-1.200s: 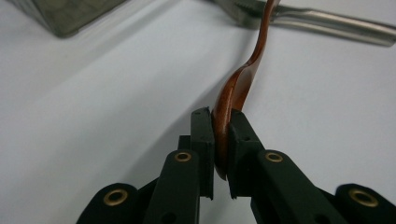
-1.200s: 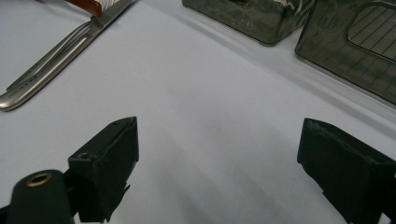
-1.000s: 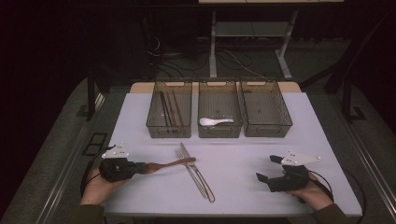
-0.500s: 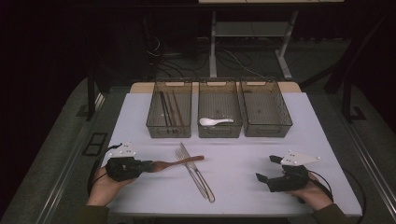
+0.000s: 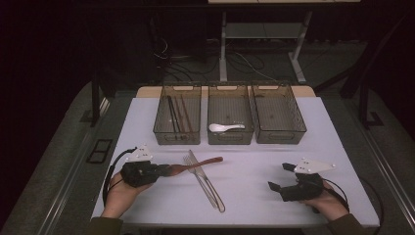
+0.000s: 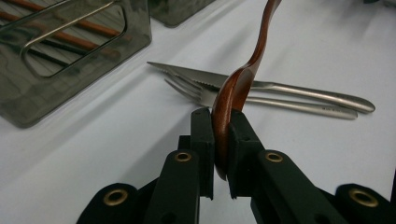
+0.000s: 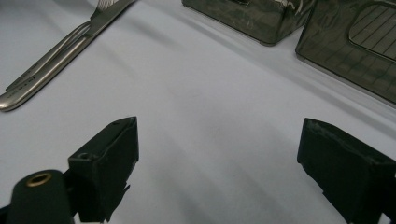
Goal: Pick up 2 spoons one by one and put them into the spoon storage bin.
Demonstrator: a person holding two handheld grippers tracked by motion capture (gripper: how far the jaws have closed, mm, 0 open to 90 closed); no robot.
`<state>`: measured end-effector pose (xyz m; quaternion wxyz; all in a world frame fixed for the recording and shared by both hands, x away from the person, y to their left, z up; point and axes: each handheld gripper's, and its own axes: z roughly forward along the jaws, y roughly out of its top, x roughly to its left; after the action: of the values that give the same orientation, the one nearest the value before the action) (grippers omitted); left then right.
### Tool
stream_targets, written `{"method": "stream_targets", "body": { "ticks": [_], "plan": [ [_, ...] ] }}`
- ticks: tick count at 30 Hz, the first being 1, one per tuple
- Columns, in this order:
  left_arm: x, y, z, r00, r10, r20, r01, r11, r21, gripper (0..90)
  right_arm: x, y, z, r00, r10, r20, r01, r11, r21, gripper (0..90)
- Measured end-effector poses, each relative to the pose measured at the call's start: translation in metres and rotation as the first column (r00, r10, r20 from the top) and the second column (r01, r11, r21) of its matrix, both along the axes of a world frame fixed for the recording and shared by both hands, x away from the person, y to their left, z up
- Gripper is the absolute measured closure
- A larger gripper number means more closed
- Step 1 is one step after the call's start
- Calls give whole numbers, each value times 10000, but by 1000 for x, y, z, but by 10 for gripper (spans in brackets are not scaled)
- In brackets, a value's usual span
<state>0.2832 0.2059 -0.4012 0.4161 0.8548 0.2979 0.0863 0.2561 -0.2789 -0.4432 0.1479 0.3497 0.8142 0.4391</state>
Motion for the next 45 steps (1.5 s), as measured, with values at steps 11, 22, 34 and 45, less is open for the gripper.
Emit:
{"method": "stream_targets", "body": {
  "ticks": [11,22,34,45],
  "plan": [
    [9,-19,6,9996,222,193,-220,9997,-126,827,0,0,0,10000,-7,-4,7,10000,5,129],
    [22,-39,13,9978,476,457,-462,9985,-305,828,0,0,0,10000,2,-5,-2,10000,35,129],
    [43,-69,24,9953,658,715,-607,9956,-718,827,0,-1,0,10000,-49,-46,49,10000,61,128],
    [83,-103,36,9889,1039,1065,-961,9925,-761,828,0,-3,1,9999,-84,-115,86,9998,174,129]
  ]
}}
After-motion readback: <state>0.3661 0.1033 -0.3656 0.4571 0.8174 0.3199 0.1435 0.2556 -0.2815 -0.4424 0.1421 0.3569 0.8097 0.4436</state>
